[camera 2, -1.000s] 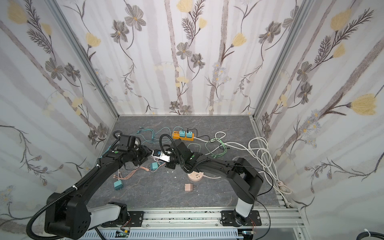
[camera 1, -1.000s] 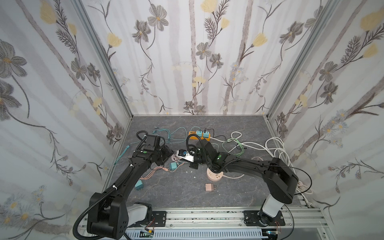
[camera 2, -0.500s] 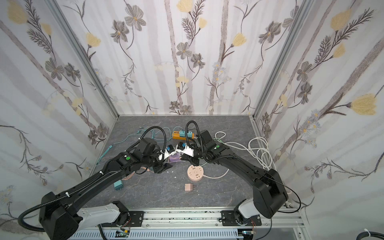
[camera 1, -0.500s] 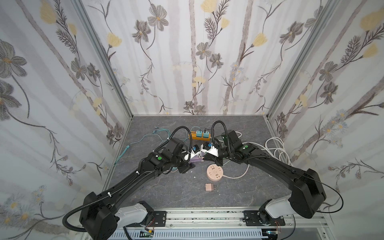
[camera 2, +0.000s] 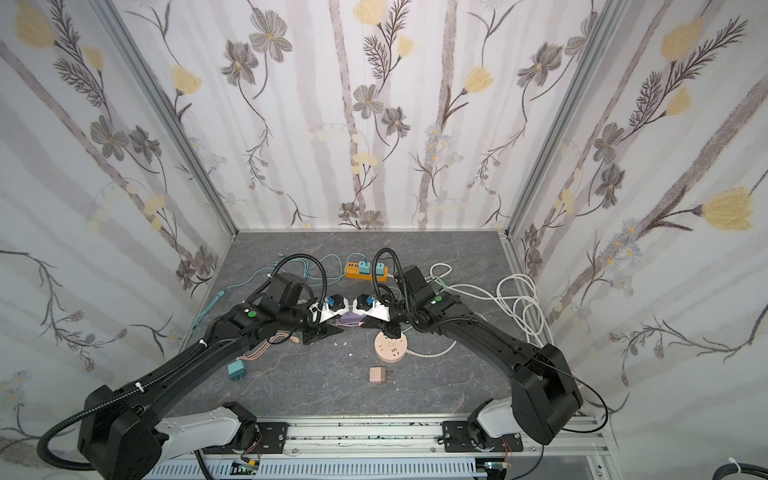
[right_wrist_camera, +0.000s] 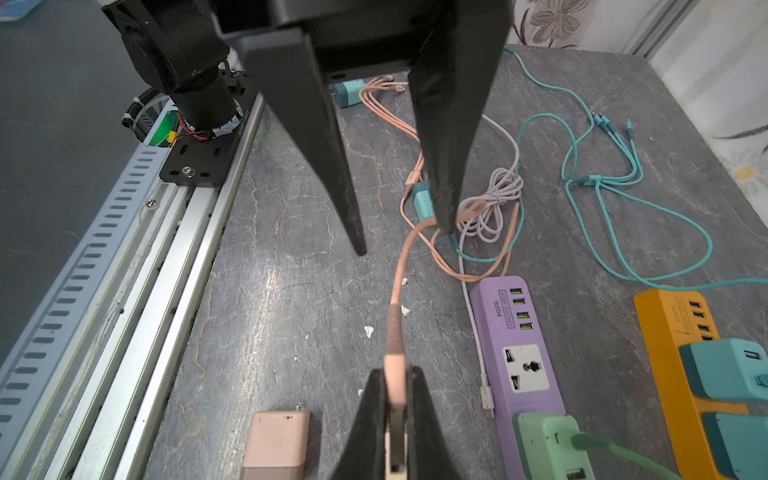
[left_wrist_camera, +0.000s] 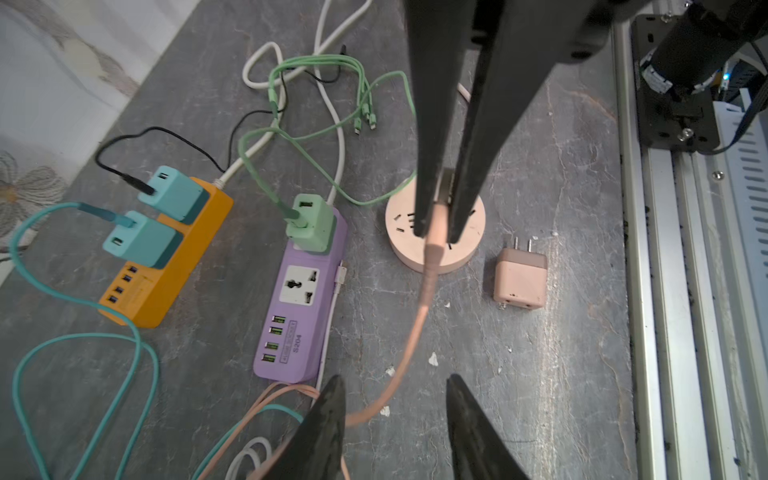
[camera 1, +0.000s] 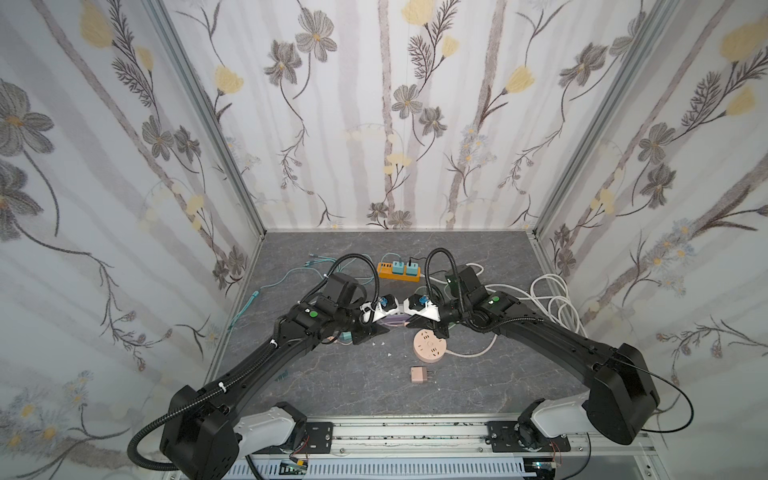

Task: Insert the plug

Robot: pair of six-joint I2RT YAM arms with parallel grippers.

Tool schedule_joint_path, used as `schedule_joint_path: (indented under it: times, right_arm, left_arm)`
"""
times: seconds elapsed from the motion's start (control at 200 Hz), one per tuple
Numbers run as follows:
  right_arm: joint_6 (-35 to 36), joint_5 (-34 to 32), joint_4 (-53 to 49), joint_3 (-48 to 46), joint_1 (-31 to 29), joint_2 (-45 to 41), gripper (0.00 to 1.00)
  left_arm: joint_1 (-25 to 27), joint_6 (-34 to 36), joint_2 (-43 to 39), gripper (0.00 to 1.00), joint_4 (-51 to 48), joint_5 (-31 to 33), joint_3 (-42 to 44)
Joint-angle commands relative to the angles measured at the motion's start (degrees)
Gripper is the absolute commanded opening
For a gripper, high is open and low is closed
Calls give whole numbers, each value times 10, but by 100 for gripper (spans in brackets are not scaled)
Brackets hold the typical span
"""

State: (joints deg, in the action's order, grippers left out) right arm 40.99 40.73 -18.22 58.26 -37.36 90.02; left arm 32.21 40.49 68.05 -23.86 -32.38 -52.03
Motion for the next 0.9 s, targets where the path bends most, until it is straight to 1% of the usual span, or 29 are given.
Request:
schedule_joint_path:
  times: [0.0,0.06,0.165,0.24,0.335,0.455,0.894]
  right_arm:
    - [5,41,49,-6,0,-6,2]
    - [-1,50,64,-10,0,-10,2]
    - [-9,50,76,-11,0,-12,2]
    - [-10,50,76,-10,0,-12,2]
    - [-10,54,76,-10,0,-13,3]
    - [-9,53,79,-12,0,-13,3]
    - [-14,60,84,-10,0,-5,4]
  left_arm:
    - [-2,-6,1,43,29,-58,-4]
    - [-2,-4,2,43,34,-71,2]
    - [-3,-7,11,43,25,-111,-5]
    - [-3,-5,16,42,20,-117,-8]
    - [-7,-4,21,38,26,-120,-6]
    - [-13,-8,21,30,30,-130,-5]
    - [-16,-18,28,12,47,-142,0]
